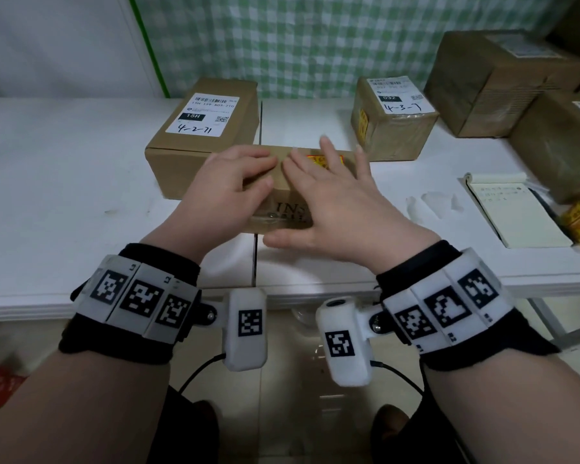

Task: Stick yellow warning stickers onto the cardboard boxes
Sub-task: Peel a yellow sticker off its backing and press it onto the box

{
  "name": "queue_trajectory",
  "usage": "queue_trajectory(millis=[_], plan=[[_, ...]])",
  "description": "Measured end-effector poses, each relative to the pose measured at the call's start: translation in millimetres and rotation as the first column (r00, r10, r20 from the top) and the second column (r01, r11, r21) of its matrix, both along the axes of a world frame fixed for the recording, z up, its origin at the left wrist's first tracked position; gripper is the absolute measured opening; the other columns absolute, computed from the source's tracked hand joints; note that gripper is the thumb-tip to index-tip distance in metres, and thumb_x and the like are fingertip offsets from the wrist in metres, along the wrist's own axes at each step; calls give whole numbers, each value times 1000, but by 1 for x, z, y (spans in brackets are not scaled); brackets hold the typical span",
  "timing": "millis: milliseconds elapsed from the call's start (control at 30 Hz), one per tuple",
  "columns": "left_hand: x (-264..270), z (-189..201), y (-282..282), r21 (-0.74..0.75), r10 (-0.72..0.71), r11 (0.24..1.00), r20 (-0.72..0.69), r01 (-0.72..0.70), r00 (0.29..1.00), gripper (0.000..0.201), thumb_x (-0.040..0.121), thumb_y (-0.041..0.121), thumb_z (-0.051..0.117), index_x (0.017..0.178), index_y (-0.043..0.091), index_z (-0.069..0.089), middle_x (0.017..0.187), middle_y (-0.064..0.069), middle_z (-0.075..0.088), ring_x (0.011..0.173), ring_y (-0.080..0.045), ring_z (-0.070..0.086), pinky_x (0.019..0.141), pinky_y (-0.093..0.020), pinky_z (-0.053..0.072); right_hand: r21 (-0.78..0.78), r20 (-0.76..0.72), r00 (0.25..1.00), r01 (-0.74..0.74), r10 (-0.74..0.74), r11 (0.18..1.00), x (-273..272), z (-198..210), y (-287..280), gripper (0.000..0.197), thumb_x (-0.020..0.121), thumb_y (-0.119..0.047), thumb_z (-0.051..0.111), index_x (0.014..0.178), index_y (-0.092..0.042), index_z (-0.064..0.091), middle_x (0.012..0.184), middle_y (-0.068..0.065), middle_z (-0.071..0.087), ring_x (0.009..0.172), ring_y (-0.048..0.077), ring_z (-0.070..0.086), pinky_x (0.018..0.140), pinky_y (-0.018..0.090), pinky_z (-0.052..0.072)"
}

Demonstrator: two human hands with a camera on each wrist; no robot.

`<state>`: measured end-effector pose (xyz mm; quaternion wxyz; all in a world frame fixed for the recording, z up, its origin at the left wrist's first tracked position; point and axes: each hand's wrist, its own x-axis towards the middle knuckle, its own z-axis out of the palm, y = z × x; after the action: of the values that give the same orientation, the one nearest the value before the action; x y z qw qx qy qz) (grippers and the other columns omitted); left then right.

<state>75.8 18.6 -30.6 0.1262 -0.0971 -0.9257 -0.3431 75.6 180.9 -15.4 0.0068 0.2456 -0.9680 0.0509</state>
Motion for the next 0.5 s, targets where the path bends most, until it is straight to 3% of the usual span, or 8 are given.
queue_trajectory(millis=[100,200,300,400,500], plan=[[0,-2,-2,120,110,986,32,-114,993,38,89,25,59,126,18,58,135,-3,45,125,-21,42,110,-38,32,-288,7,977,206,-214,935,-13,2,17,81,86,-64,40,149,-20,17,160,1,9,147,28,6,116,55,12],[2,1,-3,121,216,965,141,-233,966,51,82,44,59,128,25,52,125,-3,46,115,-18,46,104,-38,39,-397,174,919,395,-354,829,-21,-3,36,72,89,-60,36,146,-17,24,147,10,39,130,32,41,100,43,39],[7,7,0,178,177,956,289,-234,941,42,86,44,55,123,23,51,106,4,55,99,-19,54,90,-41,49,-472,321,888,451,-330,757,-16,-6,40,63,92,-52,40,142,-16,30,134,9,52,118,29,49,88,33,39],[12,9,2,291,160,922,319,-257,934,31,86,37,58,113,24,53,95,8,58,91,-19,59,86,-43,53,-613,336,896,442,-291,654,-12,-6,39,57,92,-45,45,142,-21,32,131,3,54,113,23,52,95,38,44],[16,11,7,440,135,854,330,-279,934,48,84,25,64,128,16,48,95,5,55,81,-21,63,81,-43,56,-775,317,914,404,-255,485,-9,-4,42,52,87,-37,55,136,-26,40,119,-7,60,112,16,57,96,39,47]])
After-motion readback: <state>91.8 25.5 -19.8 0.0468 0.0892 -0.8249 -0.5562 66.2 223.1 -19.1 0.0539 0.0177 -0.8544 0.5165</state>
